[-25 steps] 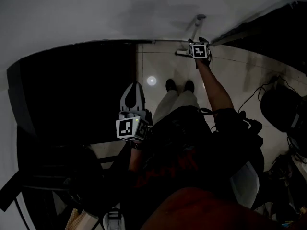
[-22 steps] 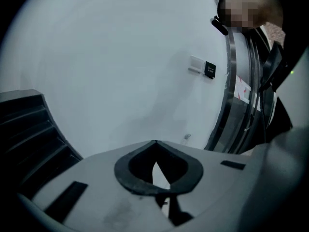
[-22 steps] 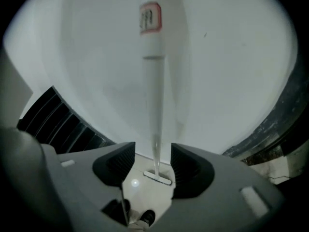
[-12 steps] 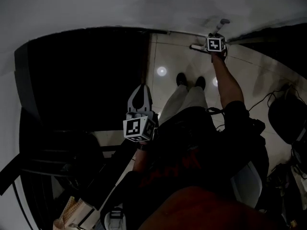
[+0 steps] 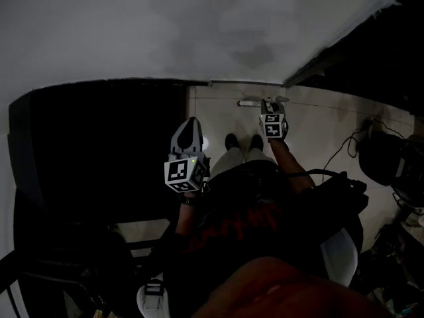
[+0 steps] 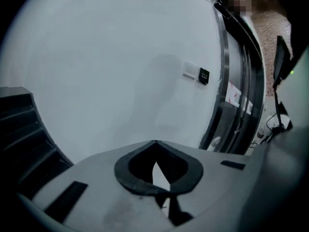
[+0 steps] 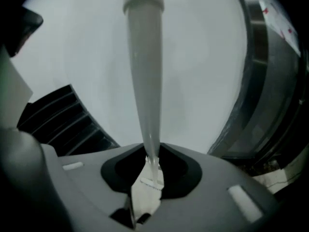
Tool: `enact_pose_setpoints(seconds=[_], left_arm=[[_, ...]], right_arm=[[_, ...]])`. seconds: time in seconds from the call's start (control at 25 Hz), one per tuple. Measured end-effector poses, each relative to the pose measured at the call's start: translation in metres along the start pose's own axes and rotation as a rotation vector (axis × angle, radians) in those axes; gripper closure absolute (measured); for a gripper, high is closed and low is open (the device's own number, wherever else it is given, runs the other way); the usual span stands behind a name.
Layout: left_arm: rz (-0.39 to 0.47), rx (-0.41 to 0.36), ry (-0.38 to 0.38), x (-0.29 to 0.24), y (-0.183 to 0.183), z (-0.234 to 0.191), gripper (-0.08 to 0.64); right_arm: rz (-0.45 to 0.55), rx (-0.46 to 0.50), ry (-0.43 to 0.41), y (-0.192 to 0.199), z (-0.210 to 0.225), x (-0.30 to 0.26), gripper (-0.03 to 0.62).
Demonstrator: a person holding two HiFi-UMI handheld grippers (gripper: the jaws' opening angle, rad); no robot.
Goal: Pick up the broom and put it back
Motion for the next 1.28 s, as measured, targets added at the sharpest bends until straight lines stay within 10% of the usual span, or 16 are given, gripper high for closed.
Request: enact_pose_setpoints(seconds=[0.36,0.84,1.28], left_arm=[[0.098,-0.035,0.39,-0.039,-0.028,0.075,0.555],[0.145,0.038,0.504,-0.048,-0.073,0.112,0.555],[0.158,0.075,0.52,-0.035,-0.07,0.131,0.555]], right_arm=[[0.473,0.008,-0.083,-0.185,-0.018,0.147,0.506],[0.746,0.007,-0.109,-0.273,-0.03,0.257,0.505],[0.778,0.014,-0.053,-0.278,-0.014,0.295,0.505]])
Point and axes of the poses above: the fingertips, and each gripper's own axes: x backward along the fingers, z to its right, y out of its underside, the point moved 3 cm from there along x, backward along the fingers, and after that the axes turned 7 degrees about z, right-handed, at the moved point
